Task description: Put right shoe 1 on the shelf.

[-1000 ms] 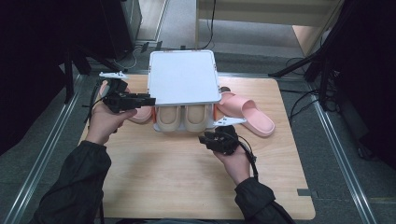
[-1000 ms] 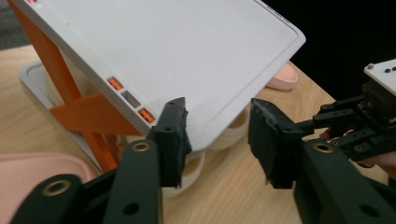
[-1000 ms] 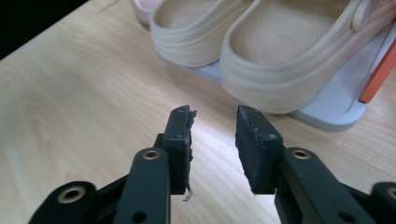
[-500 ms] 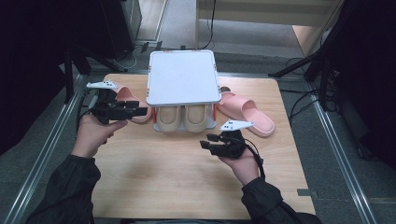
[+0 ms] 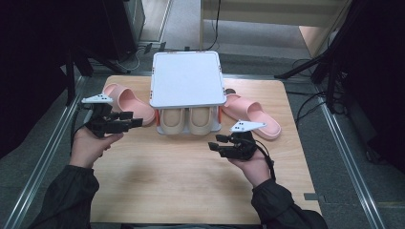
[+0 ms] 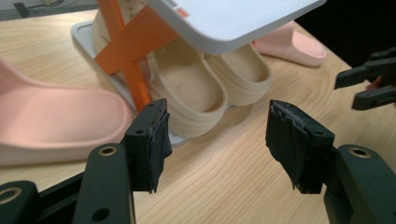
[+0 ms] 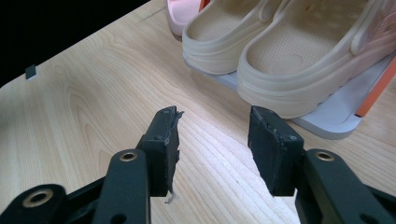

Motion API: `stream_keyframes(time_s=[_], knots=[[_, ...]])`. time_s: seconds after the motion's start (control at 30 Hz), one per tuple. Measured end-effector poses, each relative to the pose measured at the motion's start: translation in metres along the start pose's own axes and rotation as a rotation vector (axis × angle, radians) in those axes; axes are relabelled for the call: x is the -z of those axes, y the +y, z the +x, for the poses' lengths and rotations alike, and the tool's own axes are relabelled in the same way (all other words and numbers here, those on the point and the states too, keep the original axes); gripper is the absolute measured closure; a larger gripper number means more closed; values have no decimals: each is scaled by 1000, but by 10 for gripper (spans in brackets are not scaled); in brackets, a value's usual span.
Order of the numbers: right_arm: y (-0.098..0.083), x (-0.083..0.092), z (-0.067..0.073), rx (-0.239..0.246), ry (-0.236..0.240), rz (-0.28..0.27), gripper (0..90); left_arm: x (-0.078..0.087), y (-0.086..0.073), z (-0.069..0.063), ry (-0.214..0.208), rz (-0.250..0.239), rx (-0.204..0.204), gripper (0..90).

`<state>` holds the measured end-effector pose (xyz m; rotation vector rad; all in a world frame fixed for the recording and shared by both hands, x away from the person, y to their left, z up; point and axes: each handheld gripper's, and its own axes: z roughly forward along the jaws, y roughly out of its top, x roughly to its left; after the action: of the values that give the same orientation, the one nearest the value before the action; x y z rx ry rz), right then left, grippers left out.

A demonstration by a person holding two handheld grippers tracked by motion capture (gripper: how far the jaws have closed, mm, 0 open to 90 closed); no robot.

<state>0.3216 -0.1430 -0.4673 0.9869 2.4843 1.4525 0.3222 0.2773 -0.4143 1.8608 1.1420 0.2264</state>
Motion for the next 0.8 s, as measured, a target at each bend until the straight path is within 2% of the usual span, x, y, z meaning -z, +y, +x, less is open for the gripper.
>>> stream_keyframes(time_s=[0.23,0.33,0.4,0.43,0.57,0.6,0.67,0.7,0.77,0.8], knots=[[-2,3,-4,-5,0,4,528,3,-10,14,38,-13,38,395],[-3,7,-6,-6,0,5,528,5,-16,24,99,-12,51,395],[-4,8,-7,-3,-1,3,528,5,-18,27,115,-9,55,398],[-4,9,-7,-1,-2,3,527,3,-22,36,131,-12,78,400],[-5,12,-8,0,-6,-1,524,-3,-26,52,183,-11,107,409],[-5,12,-8,-2,-6,-1,525,-5,-26,56,194,-15,132,409],[-6,12,-9,-5,-9,-1,524,-11,-25,63,193,-12,169,429],[-6,12,-9,-5,-9,-1,524,-11,-25,63,193,-12,169,439],[-7,12,-9,-2,-12,2,524,-18,-25,72,222,-13,163,450],[-7,12,-8,0,-12,3,524,-21,-25,75,230,-15,174,452]])
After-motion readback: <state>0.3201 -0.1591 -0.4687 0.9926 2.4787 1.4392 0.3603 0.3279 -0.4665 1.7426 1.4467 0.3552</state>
